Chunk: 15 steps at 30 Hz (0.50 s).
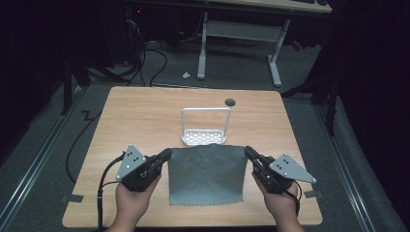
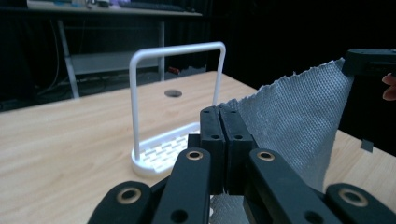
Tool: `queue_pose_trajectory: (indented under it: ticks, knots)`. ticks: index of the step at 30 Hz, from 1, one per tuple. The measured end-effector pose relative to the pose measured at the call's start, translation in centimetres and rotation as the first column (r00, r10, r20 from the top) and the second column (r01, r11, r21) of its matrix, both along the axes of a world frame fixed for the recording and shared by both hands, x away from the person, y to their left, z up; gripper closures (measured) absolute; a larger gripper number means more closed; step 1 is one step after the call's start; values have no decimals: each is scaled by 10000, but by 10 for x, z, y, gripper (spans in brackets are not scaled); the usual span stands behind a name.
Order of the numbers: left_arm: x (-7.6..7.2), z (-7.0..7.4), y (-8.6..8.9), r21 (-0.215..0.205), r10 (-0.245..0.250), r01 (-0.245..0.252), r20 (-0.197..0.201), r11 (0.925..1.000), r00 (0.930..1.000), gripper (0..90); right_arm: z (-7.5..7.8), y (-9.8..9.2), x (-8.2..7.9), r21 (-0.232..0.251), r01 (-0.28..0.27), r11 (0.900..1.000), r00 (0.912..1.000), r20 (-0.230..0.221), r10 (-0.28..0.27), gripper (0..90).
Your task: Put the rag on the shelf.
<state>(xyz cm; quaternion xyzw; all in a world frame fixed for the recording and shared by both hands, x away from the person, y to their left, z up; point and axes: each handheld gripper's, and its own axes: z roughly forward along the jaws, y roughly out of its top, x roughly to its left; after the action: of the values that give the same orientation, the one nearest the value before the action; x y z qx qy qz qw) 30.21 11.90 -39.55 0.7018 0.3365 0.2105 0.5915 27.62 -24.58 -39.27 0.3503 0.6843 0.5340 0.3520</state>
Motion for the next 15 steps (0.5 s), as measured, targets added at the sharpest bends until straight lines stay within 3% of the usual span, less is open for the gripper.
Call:
queue_pose_trajectory:
  ticks: [3, 6, 15]
  knots:
    - [2, 6, 0, -90, 21, -20, 120, 10000, 9999, 889, 12, 0, 2, 72, 13, 10000, 9997, 226, -14, 895]
    - [6, 22, 1, -131, 71, -66, 460, 9999, 9989, 890, 24, 0, 4, 72, 5, 10000, 9987, 507, -8, 895]
    - [10, 52, 6, -201, 241, -220, 1106, 9996, 9936, 891, 51, -1, 4, 125, -14, 9999, 9942, 1077, 0, 895]
